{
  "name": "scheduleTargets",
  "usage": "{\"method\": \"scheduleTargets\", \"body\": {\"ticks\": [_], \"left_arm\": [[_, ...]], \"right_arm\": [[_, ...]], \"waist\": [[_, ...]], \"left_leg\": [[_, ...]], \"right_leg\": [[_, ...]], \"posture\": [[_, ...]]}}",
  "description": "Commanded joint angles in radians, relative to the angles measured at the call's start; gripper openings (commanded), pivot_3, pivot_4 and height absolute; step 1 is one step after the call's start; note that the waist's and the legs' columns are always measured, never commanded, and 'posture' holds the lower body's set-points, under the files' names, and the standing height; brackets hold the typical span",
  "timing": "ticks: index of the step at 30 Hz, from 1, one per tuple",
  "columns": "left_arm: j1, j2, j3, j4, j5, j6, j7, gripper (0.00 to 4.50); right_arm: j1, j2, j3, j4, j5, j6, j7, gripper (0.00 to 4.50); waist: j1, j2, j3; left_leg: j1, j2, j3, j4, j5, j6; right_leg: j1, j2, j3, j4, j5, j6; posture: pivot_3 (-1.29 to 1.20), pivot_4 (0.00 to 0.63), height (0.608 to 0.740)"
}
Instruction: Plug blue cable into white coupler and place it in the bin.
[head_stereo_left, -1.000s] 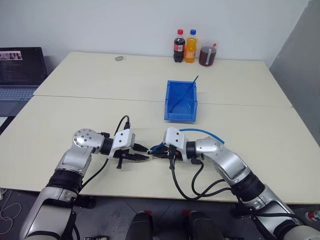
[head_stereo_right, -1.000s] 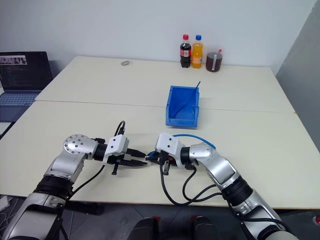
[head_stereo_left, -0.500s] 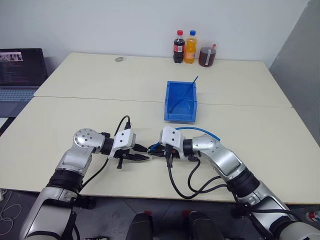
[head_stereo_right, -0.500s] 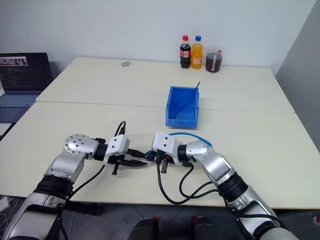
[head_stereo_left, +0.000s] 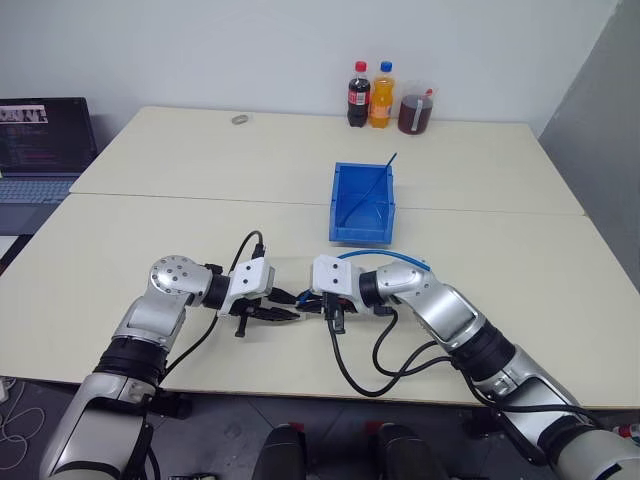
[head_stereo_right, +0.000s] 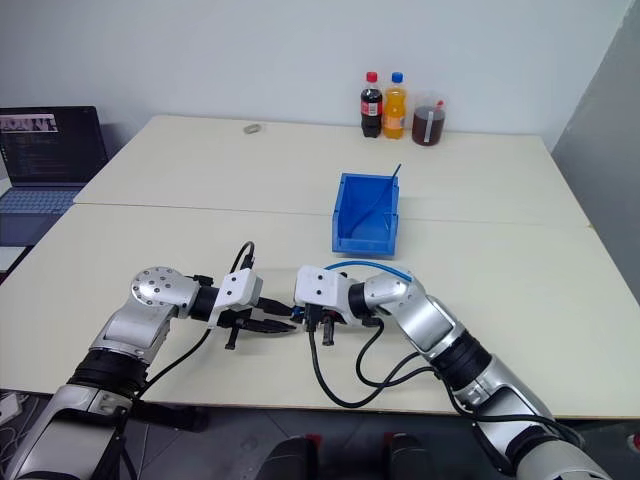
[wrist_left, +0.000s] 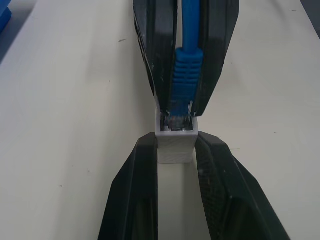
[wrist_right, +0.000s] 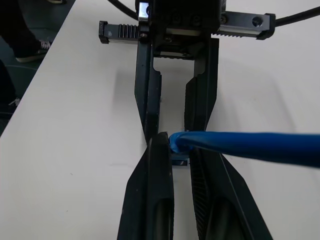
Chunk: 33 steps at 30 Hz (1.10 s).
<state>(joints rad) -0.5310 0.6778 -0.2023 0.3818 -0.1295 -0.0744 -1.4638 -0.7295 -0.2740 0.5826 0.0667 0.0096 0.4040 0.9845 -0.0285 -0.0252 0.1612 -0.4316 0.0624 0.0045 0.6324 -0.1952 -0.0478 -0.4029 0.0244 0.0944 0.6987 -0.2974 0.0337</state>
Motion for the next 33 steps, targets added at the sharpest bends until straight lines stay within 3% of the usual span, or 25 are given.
{"method": "scheduleTargets", "body": {"ticks": [1,12,19,33], "left_arm": [[0.015,-0.011,-0.057,-0.013,0.047,0.026,0.007,0.76],[0.025,-0.013,-0.054,-0.072,0.043,0.078,0.018,0.76],[0.041,-0.011,-0.049,-0.093,0.044,0.094,0.023,0.76],[0.066,-0.01,-0.046,-0.067,0.048,0.053,0.037,0.76]], "right_arm": [[-0.034,0.001,0.051,0.023,-0.033,0.024,0.056,0.17],[-0.097,0.037,0.127,0.14,-0.095,0.076,0.129,0.17],[-0.08,0.035,0.171,0.196,-0.151,0.056,0.149,0.17],[-0.034,0.045,0.155,0.316,-0.165,0.069,0.154,0.17]], "waist": [[0.0,0.001,0.0],[0.0,0.005,-0.006],[-0.001,0.007,-0.01],[-0.002,0.01,-0.032]], "left_leg": [[0.0,0.0,0.0,0.0,0.0,0.0],[0.003,0.0,0.0,0.0,0.0,0.0],[0.017,0.0,0.001,-0.003,0.0,0.0],[0.018,0.0,0.001,-0.005,-0.001,0.001]], "right_leg": [[0.0,0.0,0.0,0.0,0.0,0.0],[0.002,0.0,0.0,0.0,0.0,0.0],[0.015,0.0,0.0,-0.002,-0.006,0.001],[0.015,0.0,0.001,-0.002,-0.008,0.0]], "posture": [[0.0,0.15,0.74],[0.0,0.15,0.74],[0.0,0.15,0.74],[0.0,0.15,0.74]]}}
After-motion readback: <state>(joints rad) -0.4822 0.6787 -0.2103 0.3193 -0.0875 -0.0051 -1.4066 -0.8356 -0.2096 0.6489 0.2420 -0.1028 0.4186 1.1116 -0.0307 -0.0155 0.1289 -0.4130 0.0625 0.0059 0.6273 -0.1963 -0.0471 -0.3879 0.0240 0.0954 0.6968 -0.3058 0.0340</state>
